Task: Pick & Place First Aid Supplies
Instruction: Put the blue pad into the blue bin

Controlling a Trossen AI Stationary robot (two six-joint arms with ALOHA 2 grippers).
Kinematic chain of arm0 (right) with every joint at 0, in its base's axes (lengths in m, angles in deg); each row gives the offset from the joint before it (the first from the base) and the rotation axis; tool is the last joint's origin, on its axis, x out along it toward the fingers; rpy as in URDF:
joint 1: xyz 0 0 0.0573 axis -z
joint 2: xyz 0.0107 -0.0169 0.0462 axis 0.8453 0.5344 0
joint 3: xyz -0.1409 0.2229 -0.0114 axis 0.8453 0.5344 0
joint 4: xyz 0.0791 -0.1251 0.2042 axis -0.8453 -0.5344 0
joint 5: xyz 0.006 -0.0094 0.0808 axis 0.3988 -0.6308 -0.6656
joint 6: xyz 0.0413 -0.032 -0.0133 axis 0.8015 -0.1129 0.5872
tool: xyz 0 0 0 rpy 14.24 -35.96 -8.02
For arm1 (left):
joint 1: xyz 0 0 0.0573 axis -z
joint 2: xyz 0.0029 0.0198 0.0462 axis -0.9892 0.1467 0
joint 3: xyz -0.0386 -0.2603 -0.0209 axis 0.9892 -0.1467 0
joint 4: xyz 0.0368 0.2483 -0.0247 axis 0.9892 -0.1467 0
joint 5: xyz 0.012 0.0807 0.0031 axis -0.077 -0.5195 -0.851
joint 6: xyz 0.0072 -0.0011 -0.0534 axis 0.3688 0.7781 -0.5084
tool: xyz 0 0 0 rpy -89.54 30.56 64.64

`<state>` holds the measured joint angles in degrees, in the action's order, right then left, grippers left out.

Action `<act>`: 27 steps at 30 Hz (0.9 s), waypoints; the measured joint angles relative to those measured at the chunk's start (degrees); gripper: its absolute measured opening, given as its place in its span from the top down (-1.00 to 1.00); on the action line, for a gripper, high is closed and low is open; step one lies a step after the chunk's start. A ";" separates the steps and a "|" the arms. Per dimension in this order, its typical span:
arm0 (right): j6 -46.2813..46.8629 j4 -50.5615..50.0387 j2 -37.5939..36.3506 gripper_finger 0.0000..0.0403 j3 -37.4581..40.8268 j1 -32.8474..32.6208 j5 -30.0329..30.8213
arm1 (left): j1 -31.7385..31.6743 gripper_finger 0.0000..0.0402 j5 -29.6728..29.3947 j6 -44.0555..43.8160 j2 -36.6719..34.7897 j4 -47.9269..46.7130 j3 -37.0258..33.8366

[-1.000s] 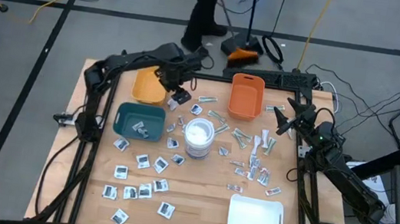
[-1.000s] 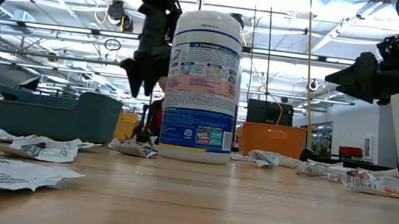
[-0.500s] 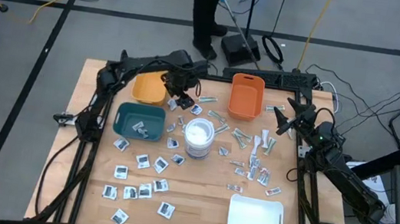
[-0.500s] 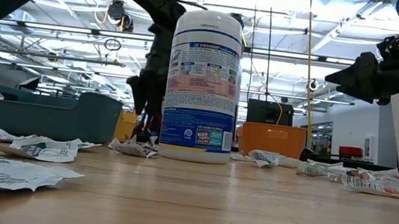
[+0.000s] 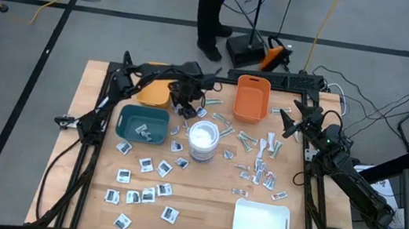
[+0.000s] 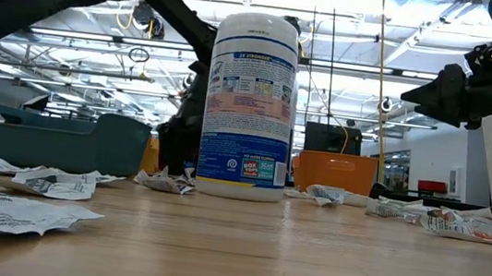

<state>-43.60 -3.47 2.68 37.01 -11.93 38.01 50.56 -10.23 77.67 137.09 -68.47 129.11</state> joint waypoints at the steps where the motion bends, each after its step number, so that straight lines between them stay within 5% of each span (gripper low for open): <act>1: 0.01 0.00 0.00 -0.77 0.00 0.00 0.00 | 0.00 -0.13 -0.04 0.61 0.35 0.32 0.00; 7: -0.01 0.00 0.00 -0.77 0.00 -0.01 -0.01 | -0.04 0.09 -0.32 3.57 0.86 0.29 0.00; 16: 0.01 0.00 0.00 -0.77 0.00 -0.02 0.01 | -0.04 0.92 0.39 7.21 0.91 0.31 0.00; 27: 0.00 0.00 0.00 -0.77 0.00 -0.01 0.01 | -0.44 0.98 0.30 7.31 -4.59 -0.09 1.15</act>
<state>-43.60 -3.47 2.68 37.01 -11.93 38.01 50.12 -9.93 84.98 132.50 -68.56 130.26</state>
